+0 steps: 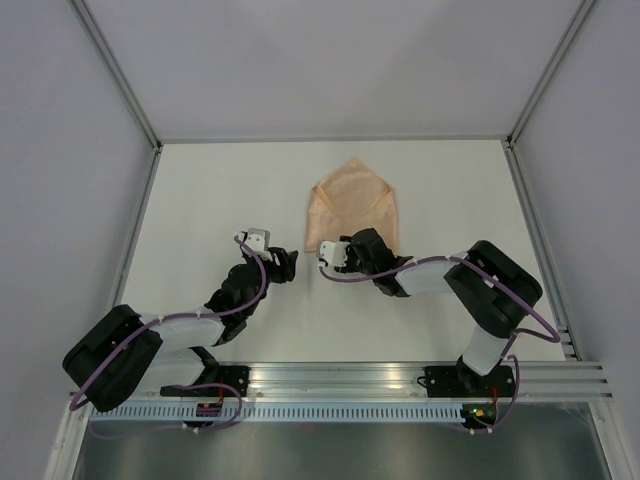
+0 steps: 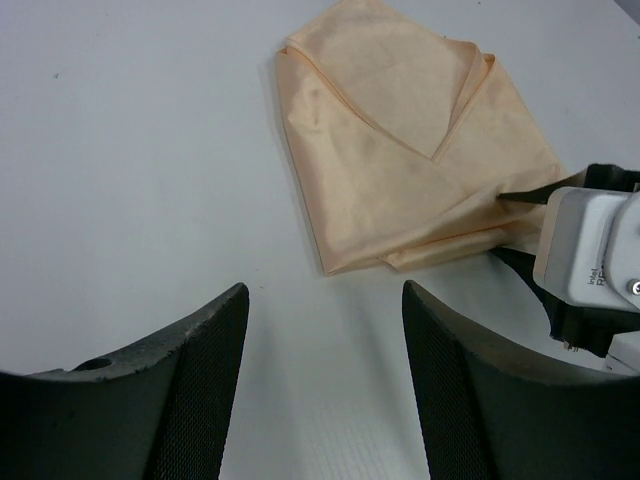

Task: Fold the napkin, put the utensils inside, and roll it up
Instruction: Roll the napkin at the center of the board.

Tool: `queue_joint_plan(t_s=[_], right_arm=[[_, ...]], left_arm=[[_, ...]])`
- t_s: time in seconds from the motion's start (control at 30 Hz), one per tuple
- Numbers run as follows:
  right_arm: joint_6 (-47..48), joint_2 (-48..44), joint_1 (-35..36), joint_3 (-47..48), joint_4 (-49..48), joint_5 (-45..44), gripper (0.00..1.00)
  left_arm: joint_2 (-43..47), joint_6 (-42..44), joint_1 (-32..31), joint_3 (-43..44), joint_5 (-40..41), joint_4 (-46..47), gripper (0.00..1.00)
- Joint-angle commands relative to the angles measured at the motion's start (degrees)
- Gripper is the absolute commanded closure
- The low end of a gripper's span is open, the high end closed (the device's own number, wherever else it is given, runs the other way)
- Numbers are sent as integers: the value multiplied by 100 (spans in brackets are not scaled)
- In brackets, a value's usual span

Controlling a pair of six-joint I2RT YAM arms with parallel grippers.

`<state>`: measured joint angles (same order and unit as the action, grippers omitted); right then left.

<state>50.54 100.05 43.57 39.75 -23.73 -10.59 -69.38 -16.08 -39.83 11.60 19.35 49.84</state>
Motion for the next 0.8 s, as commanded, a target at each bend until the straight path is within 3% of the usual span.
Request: queue_joint_plan(t_s=[0.0,0.07,0.4,0.57,0.77], right_arm=[[-281,23,-164,558,1034,714,46],[-396,84,-409,1095,1755,1031,41],[-475,305,-1158,2573,3847,2569,39],[-449,234,-1167,2565,4121,2782,38],[-554,138,-1158,2231,3745,2624,39]], left_arm=[[-49,-168,37,-17,-98,377,32],[-49,-159,46,-8,-134,368,32],[-40,-177,46,-26,-213,368,32],[-14,-168,46,-35,-222,359,32],[-14,-194,55,-35,-230,359,32]])
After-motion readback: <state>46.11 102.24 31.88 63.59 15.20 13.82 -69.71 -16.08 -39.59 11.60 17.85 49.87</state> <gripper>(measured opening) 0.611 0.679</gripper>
